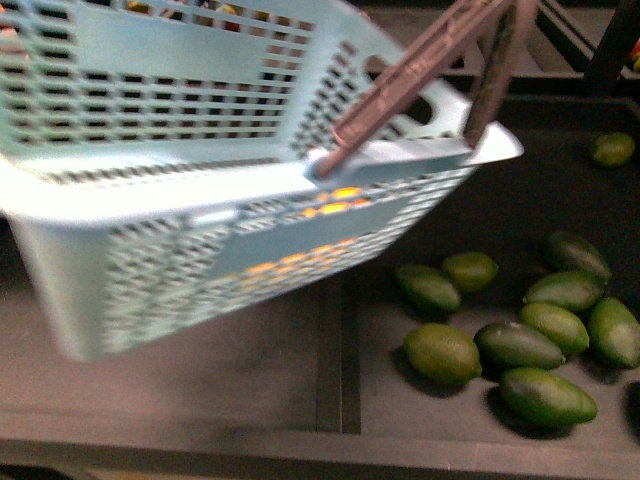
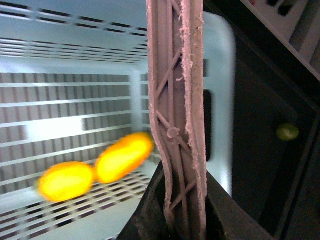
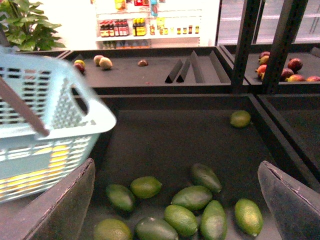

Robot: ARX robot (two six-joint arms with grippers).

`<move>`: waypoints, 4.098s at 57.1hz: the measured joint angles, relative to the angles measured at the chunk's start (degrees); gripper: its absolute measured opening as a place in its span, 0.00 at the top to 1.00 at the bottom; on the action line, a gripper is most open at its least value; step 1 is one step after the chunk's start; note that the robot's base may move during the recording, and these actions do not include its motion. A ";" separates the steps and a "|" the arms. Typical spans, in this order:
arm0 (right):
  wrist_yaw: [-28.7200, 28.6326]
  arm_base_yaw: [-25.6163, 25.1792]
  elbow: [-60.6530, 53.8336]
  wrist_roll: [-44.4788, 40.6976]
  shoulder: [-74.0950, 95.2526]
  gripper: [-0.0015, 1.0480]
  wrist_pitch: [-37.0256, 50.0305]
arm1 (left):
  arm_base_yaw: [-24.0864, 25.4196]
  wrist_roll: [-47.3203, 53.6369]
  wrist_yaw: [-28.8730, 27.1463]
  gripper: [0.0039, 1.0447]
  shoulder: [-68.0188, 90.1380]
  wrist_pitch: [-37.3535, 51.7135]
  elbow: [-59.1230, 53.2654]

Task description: Pick lemon and mango into basket

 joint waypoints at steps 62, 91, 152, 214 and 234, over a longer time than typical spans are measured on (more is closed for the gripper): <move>-0.07 0.00 0.00 -0.02 0.02 0.08 0.00 | 21.42 -24.52 3.39 0.93 34.60 10.73 34.69; -0.17 0.00 0.00 -0.02 0.02 0.08 0.00 | 19.63 -26.34 7.56 0.93 19.91 22.34 -1.73; -0.15 0.00 0.00 -0.02 0.02 0.08 0.00 | 20.41 33.64 9.22 0.42 -28.26 83.21 -74.38; -0.15 0.00 0.00 -0.02 0.02 0.08 0.00 | 33.48 62.62 21.53 0.97 -74.66 102.73 -127.93; -0.17 0.00 0.00 -0.02 0.02 0.08 0.00 | 33.48 62.62 21.51 0.97 -91.69 87.84 -128.76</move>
